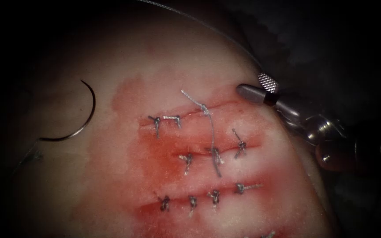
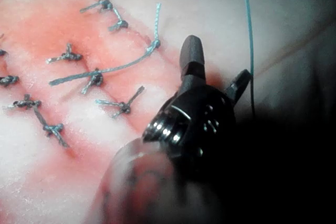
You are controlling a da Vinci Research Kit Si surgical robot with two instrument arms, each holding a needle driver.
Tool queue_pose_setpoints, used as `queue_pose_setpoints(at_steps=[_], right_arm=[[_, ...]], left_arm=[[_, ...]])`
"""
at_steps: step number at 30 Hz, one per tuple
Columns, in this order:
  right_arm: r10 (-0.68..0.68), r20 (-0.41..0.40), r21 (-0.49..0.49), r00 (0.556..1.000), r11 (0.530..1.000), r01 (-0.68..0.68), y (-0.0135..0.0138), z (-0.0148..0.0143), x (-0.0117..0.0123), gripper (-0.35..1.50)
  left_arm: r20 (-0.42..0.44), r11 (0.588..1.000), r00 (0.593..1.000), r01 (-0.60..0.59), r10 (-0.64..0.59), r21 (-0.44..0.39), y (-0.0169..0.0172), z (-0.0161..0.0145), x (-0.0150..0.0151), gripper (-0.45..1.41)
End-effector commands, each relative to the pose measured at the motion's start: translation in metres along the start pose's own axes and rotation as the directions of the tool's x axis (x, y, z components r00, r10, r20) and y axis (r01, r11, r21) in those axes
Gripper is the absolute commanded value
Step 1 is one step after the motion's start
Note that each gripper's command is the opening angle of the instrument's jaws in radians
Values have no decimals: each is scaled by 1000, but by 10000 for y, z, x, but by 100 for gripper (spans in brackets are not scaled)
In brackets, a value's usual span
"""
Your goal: Wound Closure
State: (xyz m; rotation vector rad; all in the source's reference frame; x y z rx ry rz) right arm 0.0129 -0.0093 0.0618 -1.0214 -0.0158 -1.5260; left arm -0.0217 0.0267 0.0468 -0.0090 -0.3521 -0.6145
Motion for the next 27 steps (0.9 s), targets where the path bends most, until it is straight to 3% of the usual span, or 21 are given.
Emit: queue_pose_setpoints(at_steps=[1,3,5,6,7,8,9,13,14,16,17,19,21,22,25,27], right_arm=[[1,1,-8,1000,1000,-1,7,10,2,128],[-4,1,-9,1000,1000,4,10,10,4,130],[-4,2,-7,1000,1000,4,13,11,5,130],[-3,0,-12,1000,1000,3,15,11,5,130],[-3,0,-14,1000,1000,3,16,11,5,130],[-3,-2,-19,1000,1000,3,18,11,6,130],[-3,-2,-18,1000,1000,3,19,11,6,130],[-3,-2,-19,1000,1000,3,20,11,7,132],[-3,-2,-19,1000,1000,3,20,10,7,132],[-3,-3,-20,1000,1000,3,20,9,7,132],[-3,-4,-23,1000,1000,3,20,9,7,132],[-3,-6,-29,1000,1000,3,21,8,8,132],[-3,-6,-30,1000,1000,3,21,8,8,132],[-3,-7,-33,1000,999,3,22,7,9,132],[-4,-9,-36,1000,999,3,23,6,9,132],[2,-10,-39,1000,999,-3,24,6,10,132]], left_arm=[[7,1000,1000,-6,6,-2,10,-6,-14,130],[48,999,999,-5,3,45,8,-20,-18,126],[102,983,981,-174,167,66,7,-29,-20,99],[136,917,911,-397,388,43,8,-32,-23,98],[151,823,815,-568,559,18,9,-32,-26,103],[184,496,485,-868,855,-22,10,-30,-27,89],[214,420,406,-907,889,-24,7,-28,-22,89],[365,393,376,-919,852,28,-17,-14,10,93],[413,431,423,-899,806,79,-29,-9,25,93],[491,462,497,-864,715,202,-53,2,57,91],[479,504,565,-822,672,263,-62,5,68,93],[445,549,647,-762,620,343,-74,8,85,98],[312,692,844,-536,436,483,-85,4,106,101],[241,738,908,-420,344,529,-90,0,113,106],[142,757,966,-259,218,600,-99,-19,120,108],[24,738,996,-81,87,670,-103,-39,116,108]])
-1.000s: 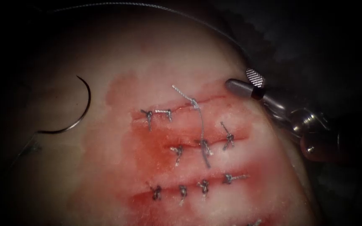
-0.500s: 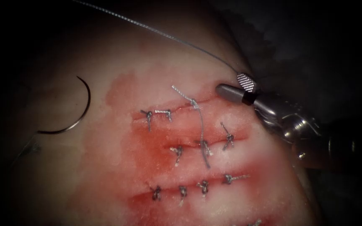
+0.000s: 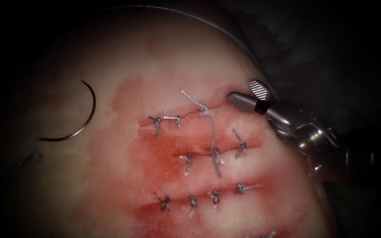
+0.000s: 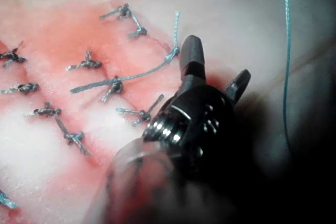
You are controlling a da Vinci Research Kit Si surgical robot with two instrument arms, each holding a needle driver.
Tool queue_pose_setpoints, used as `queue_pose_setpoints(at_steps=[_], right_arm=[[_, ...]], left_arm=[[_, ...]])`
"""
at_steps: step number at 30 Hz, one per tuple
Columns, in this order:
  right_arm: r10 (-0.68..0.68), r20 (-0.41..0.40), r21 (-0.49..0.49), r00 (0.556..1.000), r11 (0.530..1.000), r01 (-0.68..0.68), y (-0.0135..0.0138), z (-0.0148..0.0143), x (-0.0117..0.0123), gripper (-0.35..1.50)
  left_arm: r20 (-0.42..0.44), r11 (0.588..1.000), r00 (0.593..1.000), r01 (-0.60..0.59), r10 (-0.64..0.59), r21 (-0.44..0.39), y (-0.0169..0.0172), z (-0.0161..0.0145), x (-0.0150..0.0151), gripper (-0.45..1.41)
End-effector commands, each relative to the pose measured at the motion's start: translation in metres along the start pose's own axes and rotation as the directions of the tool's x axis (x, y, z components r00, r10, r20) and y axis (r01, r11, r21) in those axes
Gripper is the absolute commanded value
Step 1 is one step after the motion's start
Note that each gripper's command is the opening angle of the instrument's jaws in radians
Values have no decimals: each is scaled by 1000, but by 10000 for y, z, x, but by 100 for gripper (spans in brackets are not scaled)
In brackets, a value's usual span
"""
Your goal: Wound Closure
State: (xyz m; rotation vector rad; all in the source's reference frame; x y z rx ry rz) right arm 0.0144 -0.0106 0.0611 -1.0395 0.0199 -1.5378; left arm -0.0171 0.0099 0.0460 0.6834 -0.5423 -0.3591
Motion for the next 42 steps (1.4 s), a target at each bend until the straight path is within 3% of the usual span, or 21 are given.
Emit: queue_pose_setpoints(at_steps=[1,4,8,11,14,19,20,21,26,28,30,35,42], right_arm=[[3,2,-6,1000,1000,-3,5,9,2,132],[8,2,-7,1000,1000,-8,6,8,3,132],[14,2,-7,1000,1000,-14,6,8,3,133],[14,2,-7,1000,1000,-14,6,8,4,133],[14,2,-8,1000,1000,-14,6,7,4,135],[31,2,-8,1000,999,-31,6,7,4,138],[31,2,-8,1000,999,-31,6,7,4,138],[37,2,-8,999,999,-37,6,7,5,140],[48,2,-8,999,999,-48,6,7,6,142],[48,2,-9,999,999,-48,6,7,6,142],[48,2,-9,999,999,-48,6,7,6,142],[54,3,-8,999,999,-53,6,8,7,142],[64,5,-7,998,998,-64,9,9,10,142]], left_arm=[[25,982,988,150,-154,114,-8,-25,-14,103],[78,926,957,245,-278,288,-24,-59,-28,106],[312,874,885,181,-344,451,-27,-106,-83,101],[521,924,826,-1,-216,383,-29,-108,-128,98],[596,955,799,-108,-82,276,-39,-72,-157,86],[595,955,786,-280,168,100,-60,31,-177,57],[598,937,765,-344,240,64,-62,51,-179,52],[597,874,699,-486,395,-9,-66,94,-180,56],[572,741,573,-664,587,-97,-71,174,-182,69],[564,721,556,-685,610,-104,-74,193,-184,59],[548,716,550,-684,630,-138,-73,211,-188,62],[528,679,510,-709,679,-189,-61,228,-200,47],[504,657,493,-722,709,-219,-37,259,-200,49]])
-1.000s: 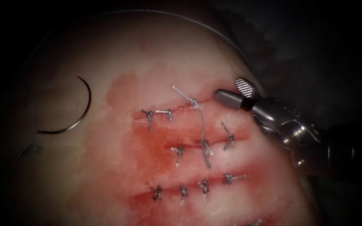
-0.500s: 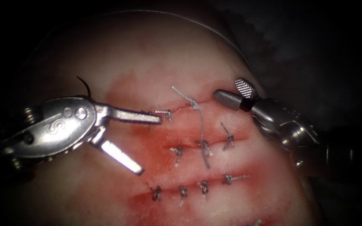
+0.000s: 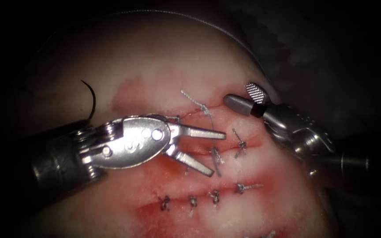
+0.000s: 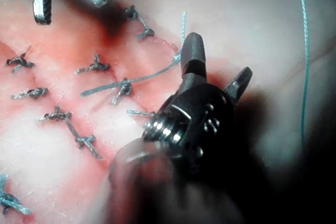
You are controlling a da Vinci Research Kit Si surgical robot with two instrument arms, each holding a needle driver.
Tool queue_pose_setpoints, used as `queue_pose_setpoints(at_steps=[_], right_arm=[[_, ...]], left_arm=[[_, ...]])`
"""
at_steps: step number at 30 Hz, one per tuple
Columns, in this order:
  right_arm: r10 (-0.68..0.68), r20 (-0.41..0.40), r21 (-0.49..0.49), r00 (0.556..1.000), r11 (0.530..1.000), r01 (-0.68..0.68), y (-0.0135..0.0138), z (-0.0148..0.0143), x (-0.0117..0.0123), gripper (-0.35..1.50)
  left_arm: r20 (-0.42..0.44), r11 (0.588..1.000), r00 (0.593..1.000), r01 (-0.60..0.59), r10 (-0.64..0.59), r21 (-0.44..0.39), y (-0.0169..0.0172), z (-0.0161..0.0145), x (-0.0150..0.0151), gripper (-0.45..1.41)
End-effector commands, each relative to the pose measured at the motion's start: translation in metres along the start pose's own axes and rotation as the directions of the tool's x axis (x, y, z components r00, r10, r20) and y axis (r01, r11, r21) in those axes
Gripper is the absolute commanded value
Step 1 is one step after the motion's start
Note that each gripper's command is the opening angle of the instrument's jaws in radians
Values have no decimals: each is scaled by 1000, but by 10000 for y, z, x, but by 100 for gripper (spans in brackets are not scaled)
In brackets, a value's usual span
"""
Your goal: Wound Closure
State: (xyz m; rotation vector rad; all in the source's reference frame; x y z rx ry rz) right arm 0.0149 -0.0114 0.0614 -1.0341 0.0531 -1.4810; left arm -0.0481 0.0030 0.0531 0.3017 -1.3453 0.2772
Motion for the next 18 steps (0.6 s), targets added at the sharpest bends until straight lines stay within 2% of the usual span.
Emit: queue_pose_setpoints(at_steps=[1,9,18], right_arm=[[2,4,-4,1000,1000,-2,5,9,2,142],[13,3,-7,1000,1000,-13,5,10,5,143],[18,4,-7,1000,1000,-18,5,10,6,143]], left_arm=[[-3,1000,1000,-12,12,-4,12,3,4,49],[-49,998,998,-43,45,41,3,17,43,56],[-75,994,996,-47,55,97,-7,26,48,57]])
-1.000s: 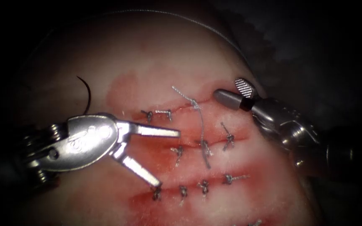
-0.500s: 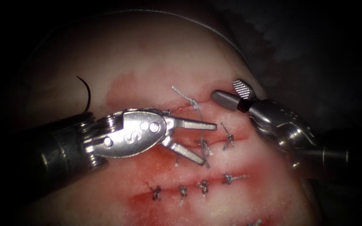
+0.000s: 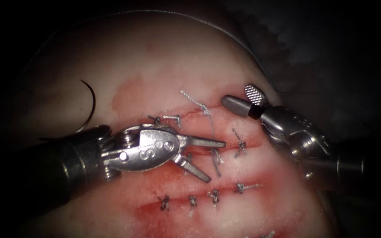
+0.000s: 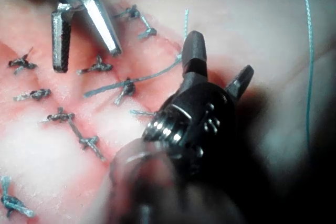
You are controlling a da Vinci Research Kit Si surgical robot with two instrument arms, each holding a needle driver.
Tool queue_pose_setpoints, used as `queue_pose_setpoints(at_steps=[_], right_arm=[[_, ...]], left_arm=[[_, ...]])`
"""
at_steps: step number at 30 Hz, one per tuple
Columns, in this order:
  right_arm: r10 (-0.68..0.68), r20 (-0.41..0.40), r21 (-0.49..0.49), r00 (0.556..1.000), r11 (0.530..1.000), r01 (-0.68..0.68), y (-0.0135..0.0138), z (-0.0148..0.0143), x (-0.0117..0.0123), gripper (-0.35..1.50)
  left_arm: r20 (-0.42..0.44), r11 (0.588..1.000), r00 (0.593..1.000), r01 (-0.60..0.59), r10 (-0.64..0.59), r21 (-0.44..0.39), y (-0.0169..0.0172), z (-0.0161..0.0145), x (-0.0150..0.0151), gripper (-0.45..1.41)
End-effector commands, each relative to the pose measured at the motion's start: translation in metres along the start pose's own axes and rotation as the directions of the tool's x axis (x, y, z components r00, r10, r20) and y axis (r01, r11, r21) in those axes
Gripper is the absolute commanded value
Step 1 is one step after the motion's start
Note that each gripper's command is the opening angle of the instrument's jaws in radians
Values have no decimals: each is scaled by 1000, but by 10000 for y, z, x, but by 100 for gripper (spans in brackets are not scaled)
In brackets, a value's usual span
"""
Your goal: Wound Closure
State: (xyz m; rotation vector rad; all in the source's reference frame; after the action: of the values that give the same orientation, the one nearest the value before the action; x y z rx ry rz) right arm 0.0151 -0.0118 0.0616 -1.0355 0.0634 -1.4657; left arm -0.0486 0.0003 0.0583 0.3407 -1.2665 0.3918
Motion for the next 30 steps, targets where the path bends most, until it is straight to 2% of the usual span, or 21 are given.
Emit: queue_pose_setpoints(at_steps=[1,7,13,14,16,18,22,30], right_arm=[[2,3,-4,1000,1000,-2,4,9,2,143],[1,4,-3,1000,1000,-1,5,10,3,143],[7,4,-3,1000,1000,-7,5,10,4,143],[7,4,-3,1000,1000,-7,5,10,4,143],[7,4,-3,1000,1000,-7,6,10,4,143],[7,4,-3,1000,1000,-7,6,10,4,142],[13,4,-2,1000,1000,-13,7,10,4,142],[13,4,-3,1000,1000,-13,7,10,5,142]], left_arm=[[-8,1000,1000,-5,5,-1,13,2,1,57],[-49,1000,999,-10,11,24,12,14,8,49],[-101,999,995,-12,16,35,13,18,16,24],[-104,999,994,-13,16,37,13,18,18,17],[-114,999,993,-14,18,37,14,16,20,-20],[-118,999,993,-16,19,28,14,15,20,-45],[-137,1000,991,1,-3,-18,17,12,20,-45],[-132,999,991,32,-34,-13,19,8,24,-45]])
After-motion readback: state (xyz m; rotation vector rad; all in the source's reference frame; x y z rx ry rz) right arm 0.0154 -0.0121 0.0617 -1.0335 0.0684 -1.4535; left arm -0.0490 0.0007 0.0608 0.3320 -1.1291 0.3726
